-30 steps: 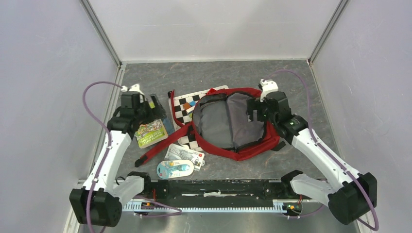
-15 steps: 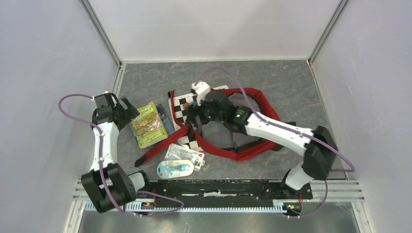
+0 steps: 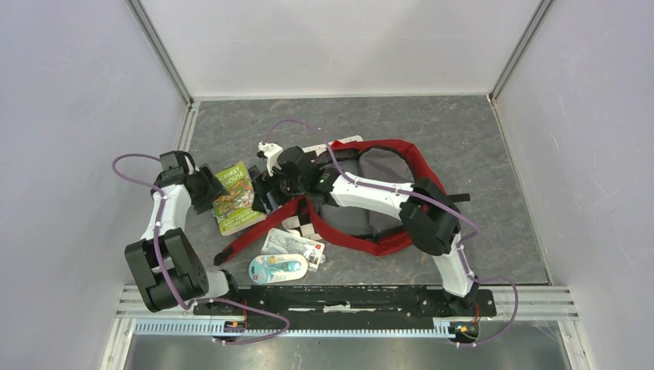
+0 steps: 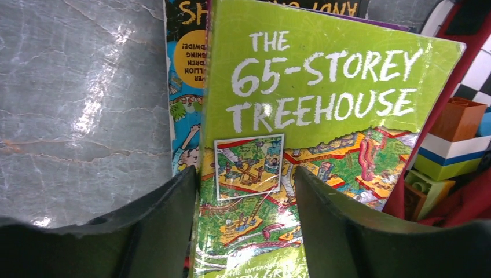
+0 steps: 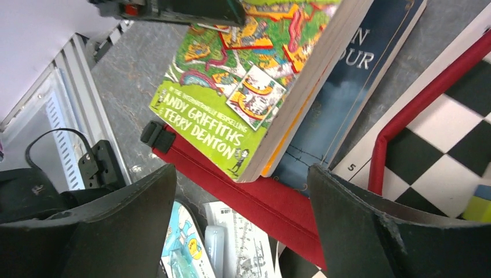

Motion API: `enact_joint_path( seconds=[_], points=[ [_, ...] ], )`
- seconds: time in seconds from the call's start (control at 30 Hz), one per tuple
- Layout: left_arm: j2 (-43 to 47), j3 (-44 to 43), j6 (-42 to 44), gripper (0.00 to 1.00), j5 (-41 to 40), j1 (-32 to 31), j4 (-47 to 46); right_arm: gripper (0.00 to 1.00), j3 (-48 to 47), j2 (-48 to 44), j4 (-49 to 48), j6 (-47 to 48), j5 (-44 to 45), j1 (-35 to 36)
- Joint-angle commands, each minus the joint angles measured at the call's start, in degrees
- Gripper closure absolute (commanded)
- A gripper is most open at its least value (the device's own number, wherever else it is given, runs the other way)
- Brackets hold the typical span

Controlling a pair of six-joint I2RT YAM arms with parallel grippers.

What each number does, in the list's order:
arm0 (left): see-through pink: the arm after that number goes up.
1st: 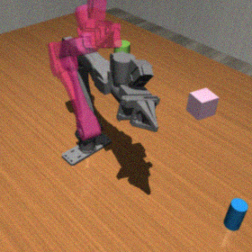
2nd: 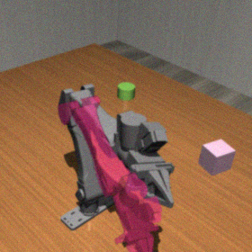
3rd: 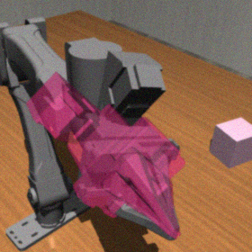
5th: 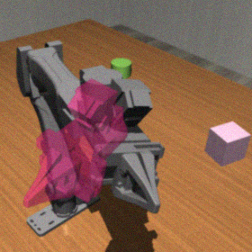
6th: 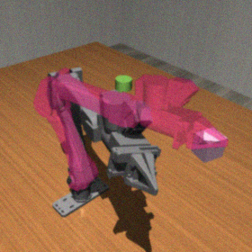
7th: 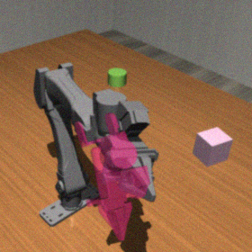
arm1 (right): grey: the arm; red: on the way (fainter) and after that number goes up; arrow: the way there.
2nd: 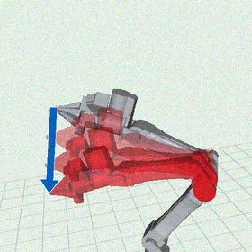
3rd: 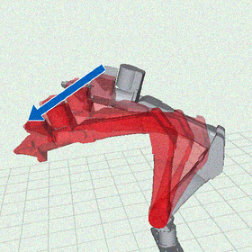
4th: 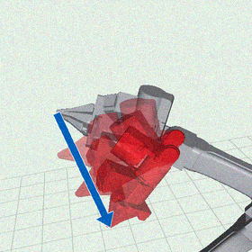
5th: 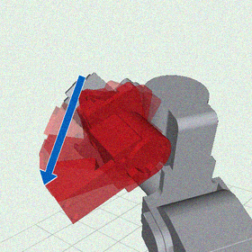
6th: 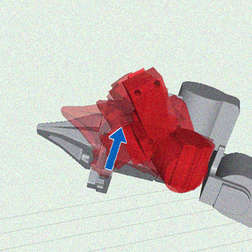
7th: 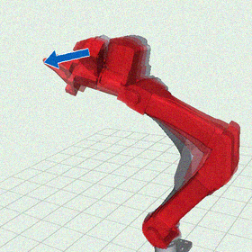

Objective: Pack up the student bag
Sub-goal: Pick up the book from the center of the board.

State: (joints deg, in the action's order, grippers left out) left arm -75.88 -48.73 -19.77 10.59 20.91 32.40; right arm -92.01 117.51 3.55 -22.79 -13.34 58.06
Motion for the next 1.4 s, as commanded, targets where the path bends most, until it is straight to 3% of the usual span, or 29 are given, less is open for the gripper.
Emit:
enact_joint_path(
  seconds=[0.0,0.27,0.6,0.8,1.1,1.37],
  points=[
    [-1.04,-0.14,2.76,0.39,3.74,-0.87,-2.00,0.14,-2.87,3.67,-2.68,-3.52,-2.19,-0.14],
    [-0.24,0.30,3.33,0.52,3.31,-4.44,-1.95,0.14,-1.97,5.93,-3.11,-4.76,-0.41,-1.14],
    [-2.37,-0.40,4.03,0.55,2.38,-5.92,-0.61,0.11,-3.45,10.09,-6.19,-9.27,-2.41,-3.11],
    [-2.44,-0.49,4.22,0.56,1.98,-6.23,-0.37,0.19,-3.97,12.90,-8.03,-12.26,-5.52,-3.06],
    [-2.46,-0.66,4.21,0.57,2.59,-6.47,-0.32,0.42,-4.66,13.90,-11.61,-15.46,-8.22,-3.04],
    [-1.73,-0.56,4.13,0.58,3.20,-6.50,-0.32,0.84,-5.62,13.44,-14.78,-18.07,-9.35,-3.00]
  ],
)
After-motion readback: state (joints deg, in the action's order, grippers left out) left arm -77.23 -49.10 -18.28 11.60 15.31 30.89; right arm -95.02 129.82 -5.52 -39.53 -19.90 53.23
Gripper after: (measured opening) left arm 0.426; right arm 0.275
